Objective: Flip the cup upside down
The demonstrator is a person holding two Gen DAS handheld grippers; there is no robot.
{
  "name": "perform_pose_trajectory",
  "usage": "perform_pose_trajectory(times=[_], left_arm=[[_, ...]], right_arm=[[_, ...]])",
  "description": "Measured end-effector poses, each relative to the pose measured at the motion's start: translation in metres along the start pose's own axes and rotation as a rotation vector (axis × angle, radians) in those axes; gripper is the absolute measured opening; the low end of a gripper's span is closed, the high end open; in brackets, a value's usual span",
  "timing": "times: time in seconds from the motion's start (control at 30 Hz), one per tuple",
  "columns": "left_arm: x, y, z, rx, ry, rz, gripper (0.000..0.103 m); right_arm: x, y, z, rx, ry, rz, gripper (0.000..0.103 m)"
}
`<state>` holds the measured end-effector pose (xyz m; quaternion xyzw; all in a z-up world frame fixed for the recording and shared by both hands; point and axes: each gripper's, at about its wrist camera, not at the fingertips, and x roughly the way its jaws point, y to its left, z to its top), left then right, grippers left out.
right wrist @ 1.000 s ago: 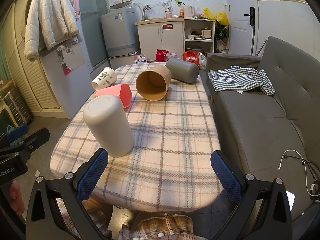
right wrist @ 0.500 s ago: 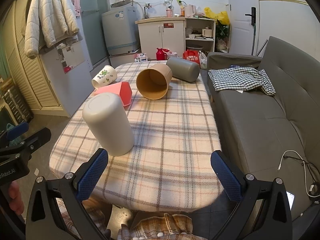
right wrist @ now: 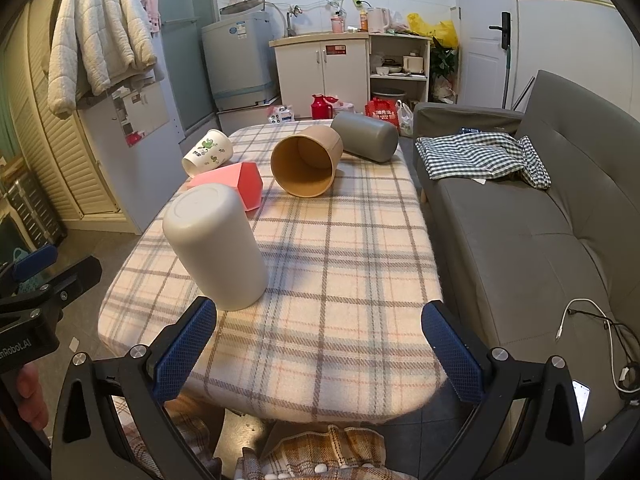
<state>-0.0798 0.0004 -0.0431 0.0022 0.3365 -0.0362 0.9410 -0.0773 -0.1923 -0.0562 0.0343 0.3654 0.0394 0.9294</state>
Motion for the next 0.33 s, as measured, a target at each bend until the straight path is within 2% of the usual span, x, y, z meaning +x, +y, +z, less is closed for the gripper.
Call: perform_pose_trajectory(times=[0.33], left_arm=[[0.0011,0.0017,-0.0020,-0.004,-0.002,0.003,0.103]], right_arm=[[0.0027,-0.0004,-0.0022,0.002,0.010,0.004,0.103]])
